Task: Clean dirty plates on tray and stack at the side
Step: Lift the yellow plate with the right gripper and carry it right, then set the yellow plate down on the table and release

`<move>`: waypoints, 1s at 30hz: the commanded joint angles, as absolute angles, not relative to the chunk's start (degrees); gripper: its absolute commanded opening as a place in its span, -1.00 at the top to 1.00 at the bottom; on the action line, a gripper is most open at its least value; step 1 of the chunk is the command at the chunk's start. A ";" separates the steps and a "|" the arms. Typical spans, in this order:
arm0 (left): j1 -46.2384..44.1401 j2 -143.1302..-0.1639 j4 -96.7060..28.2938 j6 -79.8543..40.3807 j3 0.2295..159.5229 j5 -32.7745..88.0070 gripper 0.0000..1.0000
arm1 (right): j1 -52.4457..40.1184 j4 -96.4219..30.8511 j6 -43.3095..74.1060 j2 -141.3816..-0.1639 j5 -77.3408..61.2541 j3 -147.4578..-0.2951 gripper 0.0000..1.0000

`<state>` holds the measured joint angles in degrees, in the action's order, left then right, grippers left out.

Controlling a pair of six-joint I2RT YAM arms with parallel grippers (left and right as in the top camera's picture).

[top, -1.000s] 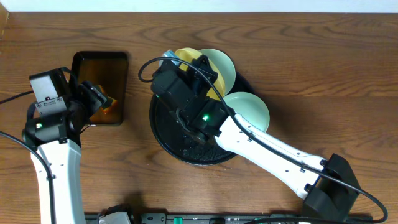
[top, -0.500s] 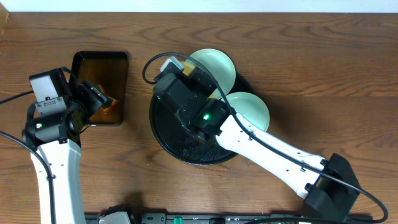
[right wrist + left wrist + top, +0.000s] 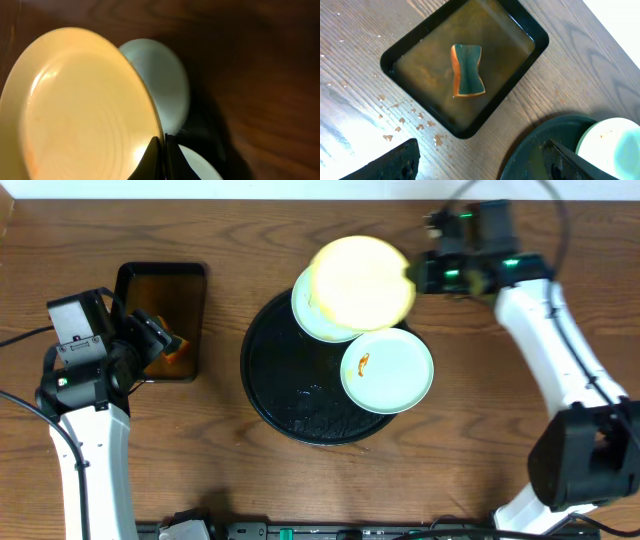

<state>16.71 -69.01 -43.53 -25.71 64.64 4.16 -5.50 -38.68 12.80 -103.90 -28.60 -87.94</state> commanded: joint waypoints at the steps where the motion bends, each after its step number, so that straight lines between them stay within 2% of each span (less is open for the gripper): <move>1: 16.69 -68.95 -43.70 -26.17 65.17 3.88 -0.58 | 2.39 -41.23 14.33 -102.32 -22.50 -87.05 0.97; 8: 16.69 -68.95 -43.70 -26.17 65.17 3.88 -0.59 | 12.62 -38.65 20.27 -102.32 -6.35 -80.49 0.97; 10: 16.69 -68.95 -43.70 -26.17 65.17 3.88 -0.59 | 13.78 -35.86 22.28 -102.32 -2.02 -77.32 0.97; 17: 16.69 -68.95 -43.70 -26.17 65.17 3.88 -0.58 | 13.89 -28.60 23.14 -102.32 0.56 -70.94 0.97; 18: 16.69 -68.95 -43.70 -26.17 65.17 3.88 -0.58 | 13.89 -28.69 23.79 -102.32 0.60 -70.89 0.82; 19: 16.69 -68.95 -43.70 -26.17 65.17 3.88 -0.59 | 13.80 -28.60 23.97 -102.32 -0.64 -70.94 0.26; 20: 16.69 -68.95 -43.70 -26.17 65.17 3.88 -0.58 | 13.72 -28.69 23.94 -102.30 -2.79 -71.09 -0.06; 21: 16.69 -68.95 -43.70 -26.17 65.17 3.86 -0.58 | 13.54 -29.19 22.98 -102.30 -6.61 -71.37 -0.18; 25: 16.69 -68.95 -43.70 -26.17 65.17 3.88 -0.59 | 12.12 -37.65 18.94 -102.30 -18.37 -76.38 -0.39; 30: 16.69 -68.95 -43.70 -26.17 65.17 3.88 -0.59 | 6.63 -55.40 9.87 -102.30 -17.72 -90.59 -0.48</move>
